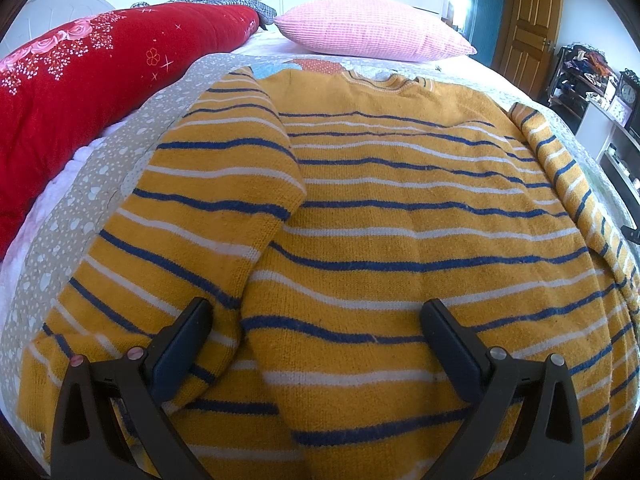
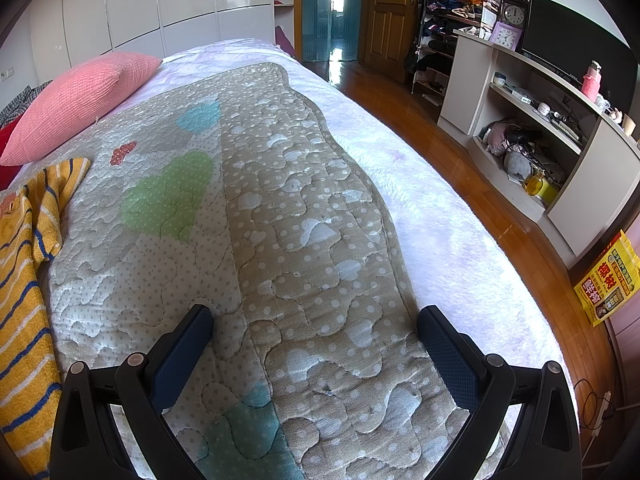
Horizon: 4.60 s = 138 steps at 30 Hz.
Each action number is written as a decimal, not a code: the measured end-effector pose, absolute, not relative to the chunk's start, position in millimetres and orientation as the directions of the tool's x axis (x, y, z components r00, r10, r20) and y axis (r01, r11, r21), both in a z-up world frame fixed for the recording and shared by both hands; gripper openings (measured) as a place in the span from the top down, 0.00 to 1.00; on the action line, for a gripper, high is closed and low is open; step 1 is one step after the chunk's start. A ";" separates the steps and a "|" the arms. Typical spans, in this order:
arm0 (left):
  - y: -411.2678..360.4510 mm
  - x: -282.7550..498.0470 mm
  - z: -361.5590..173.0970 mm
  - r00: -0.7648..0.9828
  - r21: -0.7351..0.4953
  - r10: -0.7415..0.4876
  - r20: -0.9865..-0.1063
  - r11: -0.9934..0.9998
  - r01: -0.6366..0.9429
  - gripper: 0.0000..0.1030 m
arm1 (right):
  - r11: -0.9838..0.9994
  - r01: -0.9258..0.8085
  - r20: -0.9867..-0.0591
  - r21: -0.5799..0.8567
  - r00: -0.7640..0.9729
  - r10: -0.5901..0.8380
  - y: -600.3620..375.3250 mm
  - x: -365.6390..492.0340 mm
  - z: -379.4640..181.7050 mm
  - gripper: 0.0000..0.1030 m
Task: Fold small clothes
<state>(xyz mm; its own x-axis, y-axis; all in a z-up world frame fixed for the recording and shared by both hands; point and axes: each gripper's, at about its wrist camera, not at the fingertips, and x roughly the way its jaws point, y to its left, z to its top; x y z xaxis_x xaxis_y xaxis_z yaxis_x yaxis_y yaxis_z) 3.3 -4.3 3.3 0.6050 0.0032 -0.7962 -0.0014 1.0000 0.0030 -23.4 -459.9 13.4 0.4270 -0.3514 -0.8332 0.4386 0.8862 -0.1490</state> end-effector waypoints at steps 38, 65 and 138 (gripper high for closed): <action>-8.0 2.4 0.2 0.572 0.035 0.039 -0.820 0.999 -0.018 0.00 | 0.886 0.438 -0.831 -0.153 0.427 -0.355 -459.2 -23.9 13.2 0.00; -1.1 1.8 0.4 0.588 -0.082 -0.055 -0.807 0.996 -0.019 0.00 | 0.886 0.438 -0.832 -0.153 0.428 -0.354 -459.4 -23.6 13.2 0.00; -3.1 3.1 -0.2 0.585 -0.037 -0.019 -0.811 0.999 -0.018 0.00 | 0.889 0.434 -0.843 -0.146 0.415 -0.341 -462.3 -20.0 11.0 0.00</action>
<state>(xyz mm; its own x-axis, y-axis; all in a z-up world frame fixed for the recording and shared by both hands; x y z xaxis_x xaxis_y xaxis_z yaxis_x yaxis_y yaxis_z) 3.1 -3.1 -0.2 0.5848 -0.0193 -0.8109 -0.0183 0.9991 -0.0370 -20.0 -462.3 11.0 0.4150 -0.3412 -0.8434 0.4341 0.8890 -0.1460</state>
